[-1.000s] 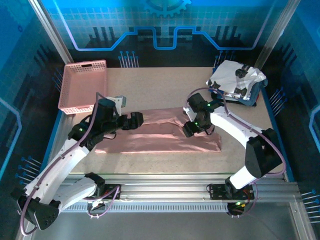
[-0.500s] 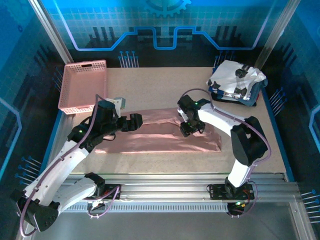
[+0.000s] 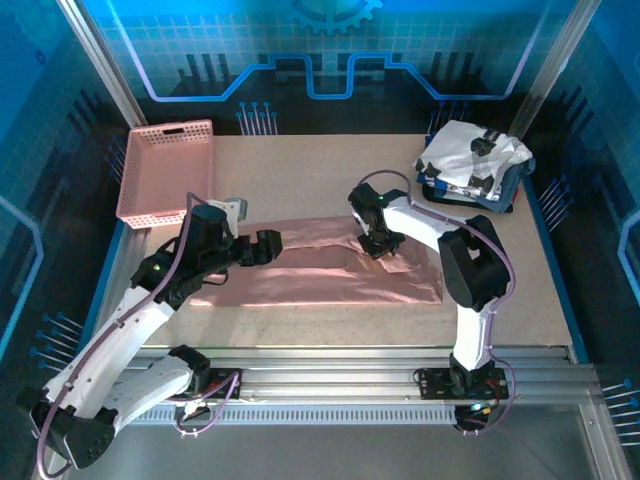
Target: Fold and stack the t-shirts
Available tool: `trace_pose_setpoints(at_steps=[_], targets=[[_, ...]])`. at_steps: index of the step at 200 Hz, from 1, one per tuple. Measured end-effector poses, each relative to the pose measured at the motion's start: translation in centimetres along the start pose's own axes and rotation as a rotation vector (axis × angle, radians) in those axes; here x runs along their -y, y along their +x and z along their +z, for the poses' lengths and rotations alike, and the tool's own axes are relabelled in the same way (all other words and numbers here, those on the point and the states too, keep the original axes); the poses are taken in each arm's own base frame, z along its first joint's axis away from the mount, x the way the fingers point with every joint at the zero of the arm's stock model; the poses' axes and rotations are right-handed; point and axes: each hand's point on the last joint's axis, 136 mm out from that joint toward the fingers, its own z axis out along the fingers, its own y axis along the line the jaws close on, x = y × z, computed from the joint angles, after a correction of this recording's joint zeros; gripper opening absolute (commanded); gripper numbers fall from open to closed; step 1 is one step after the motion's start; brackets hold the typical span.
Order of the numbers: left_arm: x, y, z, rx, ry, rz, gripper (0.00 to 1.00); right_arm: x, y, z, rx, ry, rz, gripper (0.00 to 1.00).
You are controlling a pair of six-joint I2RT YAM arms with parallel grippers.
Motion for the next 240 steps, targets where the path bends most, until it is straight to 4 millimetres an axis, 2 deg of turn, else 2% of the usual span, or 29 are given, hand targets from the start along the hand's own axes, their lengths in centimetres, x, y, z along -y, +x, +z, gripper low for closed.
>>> trace_pose_setpoints(at_steps=[53, 136, 185, 240], targets=[[-0.2, -0.1, -0.3, 0.011, -0.008, 0.000, 0.96, 0.9, -1.4, -0.3, 0.024, -0.005, -0.006, 0.07], [-0.4, 0.2, -0.3, 0.002, -0.018, -0.001, 0.96, 2.7, -3.7, -1.5, 0.062, -0.083, 0.001, 0.06], [-0.5, 0.2, -0.3, 0.002, -0.021, -0.004, 0.96, 3.6, -5.2, -1.1, 0.055, -0.101, -0.004, 0.11], [-0.7, 0.6, -0.1, -0.007, -0.026, -0.020, 0.96, 4.4, -7.1, -0.2, 0.047, -0.092, 0.000, 0.24]])
